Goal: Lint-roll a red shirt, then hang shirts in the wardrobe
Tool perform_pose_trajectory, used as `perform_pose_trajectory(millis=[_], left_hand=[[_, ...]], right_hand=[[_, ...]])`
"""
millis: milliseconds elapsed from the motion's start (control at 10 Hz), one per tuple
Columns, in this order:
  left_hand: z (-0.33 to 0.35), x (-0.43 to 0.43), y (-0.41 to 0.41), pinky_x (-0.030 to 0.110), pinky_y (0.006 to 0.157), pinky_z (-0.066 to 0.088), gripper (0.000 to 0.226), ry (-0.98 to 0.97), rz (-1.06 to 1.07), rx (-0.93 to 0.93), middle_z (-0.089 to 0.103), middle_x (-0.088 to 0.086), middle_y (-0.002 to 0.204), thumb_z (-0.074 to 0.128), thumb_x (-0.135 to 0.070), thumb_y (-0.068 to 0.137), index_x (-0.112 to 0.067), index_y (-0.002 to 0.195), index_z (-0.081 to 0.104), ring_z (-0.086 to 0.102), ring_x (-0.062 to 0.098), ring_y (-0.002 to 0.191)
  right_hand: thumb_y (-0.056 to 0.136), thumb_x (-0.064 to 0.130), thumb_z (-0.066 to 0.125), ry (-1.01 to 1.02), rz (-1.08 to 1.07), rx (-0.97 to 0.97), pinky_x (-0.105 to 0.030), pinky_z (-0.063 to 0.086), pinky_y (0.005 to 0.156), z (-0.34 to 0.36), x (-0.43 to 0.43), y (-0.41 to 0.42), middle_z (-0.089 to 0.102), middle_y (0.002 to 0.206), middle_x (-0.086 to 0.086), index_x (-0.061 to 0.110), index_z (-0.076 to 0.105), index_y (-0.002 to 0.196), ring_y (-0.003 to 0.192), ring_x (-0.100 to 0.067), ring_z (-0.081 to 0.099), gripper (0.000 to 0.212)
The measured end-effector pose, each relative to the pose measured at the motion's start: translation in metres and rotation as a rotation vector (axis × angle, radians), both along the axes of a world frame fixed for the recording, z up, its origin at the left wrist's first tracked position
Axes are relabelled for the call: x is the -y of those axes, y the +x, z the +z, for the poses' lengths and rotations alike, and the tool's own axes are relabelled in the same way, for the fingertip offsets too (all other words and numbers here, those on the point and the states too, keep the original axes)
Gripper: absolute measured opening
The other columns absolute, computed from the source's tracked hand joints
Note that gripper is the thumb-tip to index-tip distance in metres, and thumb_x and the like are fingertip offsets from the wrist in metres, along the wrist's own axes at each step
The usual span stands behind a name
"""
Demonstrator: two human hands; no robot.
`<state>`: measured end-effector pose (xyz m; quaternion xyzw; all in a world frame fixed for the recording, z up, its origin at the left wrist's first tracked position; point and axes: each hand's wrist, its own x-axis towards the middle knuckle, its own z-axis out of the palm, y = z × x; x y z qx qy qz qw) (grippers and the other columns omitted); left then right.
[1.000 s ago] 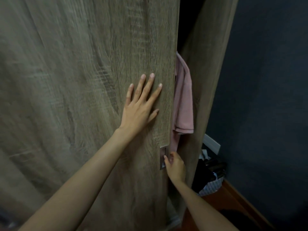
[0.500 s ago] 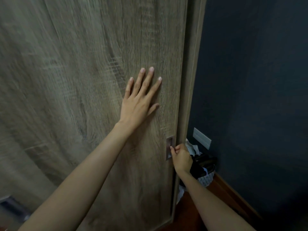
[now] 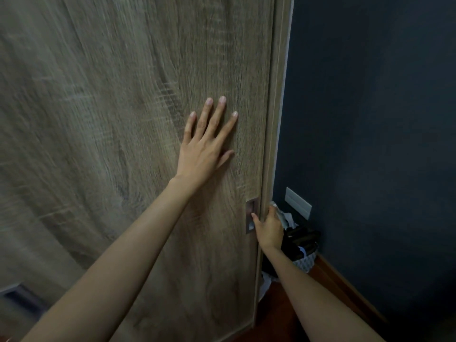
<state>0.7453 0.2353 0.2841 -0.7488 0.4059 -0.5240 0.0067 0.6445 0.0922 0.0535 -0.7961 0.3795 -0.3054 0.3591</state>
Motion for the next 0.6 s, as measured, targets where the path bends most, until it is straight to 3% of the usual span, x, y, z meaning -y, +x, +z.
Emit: perform_pose_trajectory(millis=[300,500,600], left_hand=[[0.002,-0.001,-0.003,0.044,0.119,-0.006,0.078,0.01,0.014,-0.027,0.016,0.013,0.163,0.053,-0.053,0.091,-0.023,0.156,0.022,0.014,0.033,0.15],[-0.006,-0.004,-0.01,0.047,0.119,-0.006,0.075,0.067,-0.041,-0.103,0.012,0.013,0.164,0.053,-0.048,0.094,-0.021,0.156,0.021,0.008,0.034,0.15],[-0.027,-0.003,-0.021,0.05,0.119,0.002,0.069,-0.005,-0.148,-0.216,0.015,0.013,0.163,0.052,-0.043,0.095,-0.018,0.154,0.028,0.008,0.032,0.151]], right_hand=[[0.089,0.043,0.059,-0.039,0.032,-0.104,-0.04,0.055,0.067,0.005,0.005,-0.005,0.066,0.101,-0.017,0.008,0.048,0.112,0.088,-0.031,0.064,0.043],[0.093,0.039,0.054,-0.02,0.133,-0.086,-0.035,0.052,0.08,0.008,0.013,-0.027,0.064,0.118,-0.009,0.012,0.049,0.128,0.106,-0.024,0.061,0.044],[0.096,0.028,0.05,-0.025,0.242,0.016,-0.027,0.045,0.089,0.007,0.019,-0.043,0.057,0.13,0.0,0.016,0.046,0.134,0.113,-0.011,0.054,0.04]])
